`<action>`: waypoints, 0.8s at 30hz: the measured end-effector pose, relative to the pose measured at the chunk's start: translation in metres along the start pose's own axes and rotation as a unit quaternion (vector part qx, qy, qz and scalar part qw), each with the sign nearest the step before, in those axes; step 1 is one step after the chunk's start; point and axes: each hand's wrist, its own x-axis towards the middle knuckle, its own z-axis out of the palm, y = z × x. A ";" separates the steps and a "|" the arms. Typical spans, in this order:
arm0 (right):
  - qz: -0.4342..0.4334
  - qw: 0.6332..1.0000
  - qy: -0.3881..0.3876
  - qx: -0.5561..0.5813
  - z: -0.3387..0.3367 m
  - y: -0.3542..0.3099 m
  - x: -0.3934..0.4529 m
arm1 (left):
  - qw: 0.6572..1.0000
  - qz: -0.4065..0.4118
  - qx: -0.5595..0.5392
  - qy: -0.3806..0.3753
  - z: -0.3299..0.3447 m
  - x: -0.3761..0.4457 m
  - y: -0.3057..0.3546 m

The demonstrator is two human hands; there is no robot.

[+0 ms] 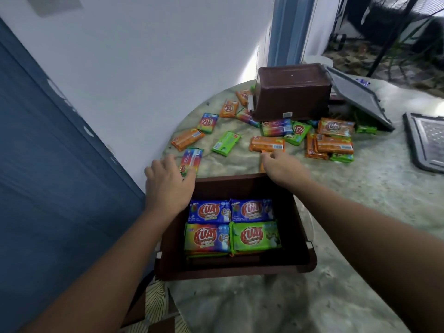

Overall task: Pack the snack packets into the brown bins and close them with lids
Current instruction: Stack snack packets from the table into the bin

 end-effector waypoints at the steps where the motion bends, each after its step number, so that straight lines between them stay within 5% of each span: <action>1: 0.002 1.000 -0.011 -0.014 0.000 -0.005 0.012 | 1.000 0.015 -0.002 -0.016 -0.002 0.013 0.004; 11: 0.097 0.973 -0.121 -0.174 0.022 -0.016 0.094 | 0.982 -0.001 0.076 -0.174 0.041 0.114 -0.009; 24: 0.116 0.962 -0.113 -0.221 0.062 0.000 0.114 | 0.971 -0.100 0.100 -0.193 0.103 0.153 -0.023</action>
